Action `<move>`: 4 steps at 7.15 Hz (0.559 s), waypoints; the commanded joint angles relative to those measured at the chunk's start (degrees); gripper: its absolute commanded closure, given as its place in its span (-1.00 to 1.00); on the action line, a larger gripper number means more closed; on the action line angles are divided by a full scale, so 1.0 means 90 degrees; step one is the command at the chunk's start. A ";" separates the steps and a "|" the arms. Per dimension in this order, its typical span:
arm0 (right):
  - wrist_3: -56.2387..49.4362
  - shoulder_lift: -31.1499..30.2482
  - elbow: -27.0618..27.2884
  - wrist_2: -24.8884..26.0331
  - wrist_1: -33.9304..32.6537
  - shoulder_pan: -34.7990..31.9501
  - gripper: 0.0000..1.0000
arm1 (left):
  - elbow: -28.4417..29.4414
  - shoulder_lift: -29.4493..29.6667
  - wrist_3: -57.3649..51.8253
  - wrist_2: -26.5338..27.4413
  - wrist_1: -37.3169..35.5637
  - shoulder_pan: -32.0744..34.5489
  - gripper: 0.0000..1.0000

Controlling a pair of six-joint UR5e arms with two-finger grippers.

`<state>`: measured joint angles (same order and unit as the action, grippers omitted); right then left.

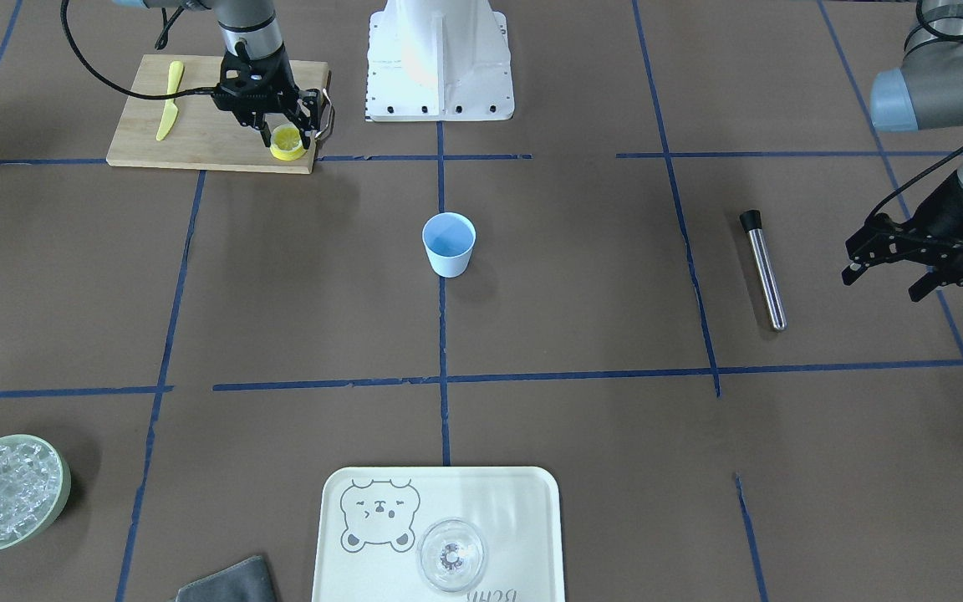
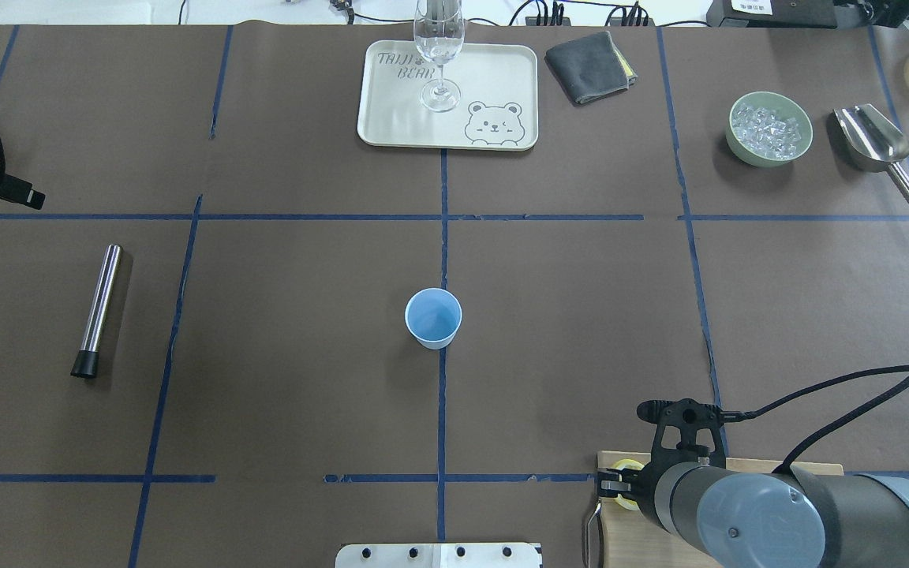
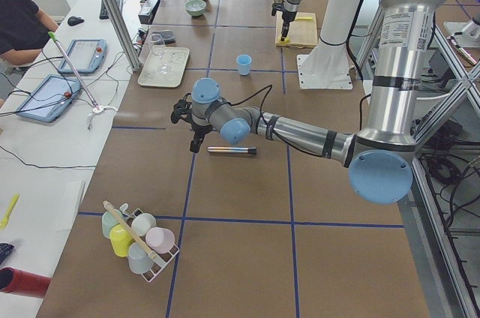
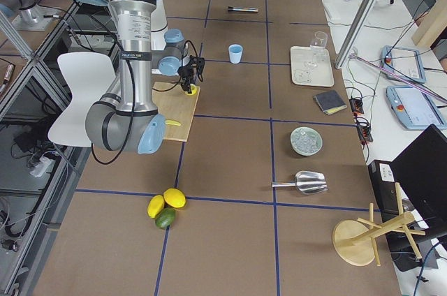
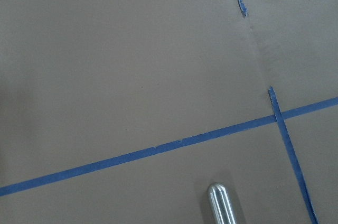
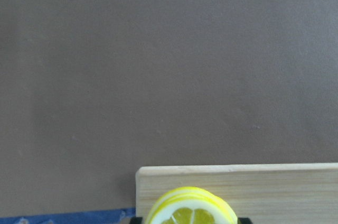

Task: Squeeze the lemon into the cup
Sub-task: 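Close the right gripper on the lemon slice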

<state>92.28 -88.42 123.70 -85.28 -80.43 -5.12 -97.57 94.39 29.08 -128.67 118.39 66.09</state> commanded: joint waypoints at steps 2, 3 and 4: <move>-0.0009 -0.0039 0.0151 -0.0094 -0.0018 -0.0241 -0.13 | -0.0008 0.0010 0.0001 0.0000 -0.0010 0.0000 -1.00; -0.0009 -0.0058 0.0220 -0.0162 -0.0038 -0.0300 -0.13 | -0.0008 0.0020 0.0011 0.0000 -0.0010 0.0000 -1.00; -0.0009 -0.0068 0.0278 -0.0192 -0.0048 -0.0349 -0.14 | -0.0008 0.0020 0.0011 0.0000 -0.0010 0.0000 -1.00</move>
<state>92.21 -88.90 125.53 -86.59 -80.72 -7.63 -97.64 94.53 29.15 -128.67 118.30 66.09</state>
